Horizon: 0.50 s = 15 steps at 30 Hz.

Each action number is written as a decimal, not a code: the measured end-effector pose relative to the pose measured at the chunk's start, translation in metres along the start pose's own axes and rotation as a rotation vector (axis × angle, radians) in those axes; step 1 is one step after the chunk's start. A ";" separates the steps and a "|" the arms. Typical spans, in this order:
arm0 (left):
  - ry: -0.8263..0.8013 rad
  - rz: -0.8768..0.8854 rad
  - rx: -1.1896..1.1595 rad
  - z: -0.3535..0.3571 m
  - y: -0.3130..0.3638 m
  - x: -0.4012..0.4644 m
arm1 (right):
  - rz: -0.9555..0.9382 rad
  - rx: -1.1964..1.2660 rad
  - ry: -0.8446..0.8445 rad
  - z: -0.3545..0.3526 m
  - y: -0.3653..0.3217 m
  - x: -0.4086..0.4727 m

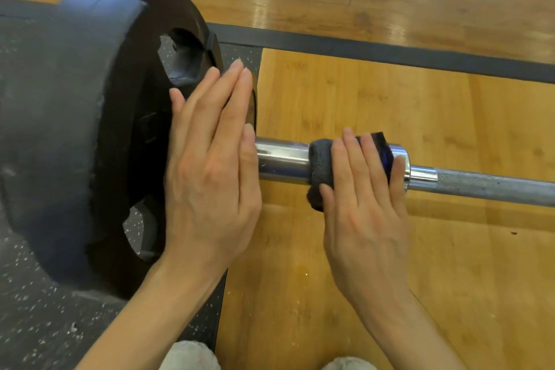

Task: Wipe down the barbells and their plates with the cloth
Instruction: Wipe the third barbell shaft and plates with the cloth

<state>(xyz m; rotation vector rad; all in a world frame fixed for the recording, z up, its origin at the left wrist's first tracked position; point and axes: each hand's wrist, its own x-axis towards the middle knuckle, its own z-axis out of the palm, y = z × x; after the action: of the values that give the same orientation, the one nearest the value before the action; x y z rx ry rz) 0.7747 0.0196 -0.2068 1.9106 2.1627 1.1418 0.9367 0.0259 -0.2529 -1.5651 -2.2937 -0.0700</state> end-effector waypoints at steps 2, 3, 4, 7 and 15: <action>-0.004 -0.008 0.010 0.001 0.000 0.007 | 0.021 0.039 0.028 0.007 -0.015 0.007; -0.010 -0.013 0.014 0.002 0.000 0.010 | 0.007 0.070 0.028 0.013 -0.028 0.013; -0.018 -0.017 0.022 0.003 0.000 0.015 | -0.024 0.097 0.030 0.019 -0.041 0.021; -0.047 -0.026 0.042 0.005 -0.001 0.029 | -0.127 0.114 0.030 0.025 -0.040 0.038; -0.014 0.004 0.030 0.009 -0.005 0.025 | 0.097 0.027 0.059 0.023 -0.020 0.033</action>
<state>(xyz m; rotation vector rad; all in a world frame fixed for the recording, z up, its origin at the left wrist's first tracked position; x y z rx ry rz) 0.7684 0.0462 -0.2058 1.9298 2.1816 1.0999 0.9019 0.0534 -0.2607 -1.6354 -2.1621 -0.0599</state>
